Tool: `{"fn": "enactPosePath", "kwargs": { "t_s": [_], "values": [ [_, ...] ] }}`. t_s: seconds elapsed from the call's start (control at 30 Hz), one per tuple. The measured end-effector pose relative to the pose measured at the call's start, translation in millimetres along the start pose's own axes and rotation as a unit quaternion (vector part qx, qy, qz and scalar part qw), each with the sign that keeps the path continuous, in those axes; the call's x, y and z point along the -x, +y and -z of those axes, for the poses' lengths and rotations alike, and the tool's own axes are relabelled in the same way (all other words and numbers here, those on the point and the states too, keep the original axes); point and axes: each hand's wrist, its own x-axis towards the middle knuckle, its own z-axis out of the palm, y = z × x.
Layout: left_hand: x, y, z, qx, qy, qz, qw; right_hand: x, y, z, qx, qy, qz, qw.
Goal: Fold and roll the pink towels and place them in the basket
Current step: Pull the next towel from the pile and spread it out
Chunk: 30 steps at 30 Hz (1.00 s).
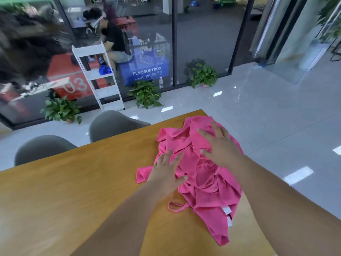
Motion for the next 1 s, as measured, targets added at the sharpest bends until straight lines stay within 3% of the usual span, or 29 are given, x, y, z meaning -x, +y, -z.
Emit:
{"fn": "enactPosePath", "kwargs": {
  "t_s": [0.2,0.5,0.7,0.8,1.0],
  "values": [
    [-30.6,-1.9,4.6,-0.008,0.003,-0.007,1.0,-23.2,23.5,-15.7,-0.01,-0.141,0.039,0.989],
    [-81.4,17.5,-10.6,0.01,-0.072,-0.013,0.997,-26.3,69.4,-53.3,-0.071,-0.172,0.055,0.981],
    [-92.2,16.0,-27.1,-0.017,-0.062,0.001,0.998,-28.9,81.8,-52.6,-0.118,-0.22,0.064,0.966],
    [-92.2,16.4,-29.5,-0.046,-0.05,0.003,0.998,-25.2,80.8,-58.1,-0.088,-0.201,0.062,0.974],
    [-86.2,14.4,-23.7,-0.049,-0.014,-0.01,0.999,-13.8,67.2,-77.1,-0.102,-0.053,0.055,0.992]
  ]
}}
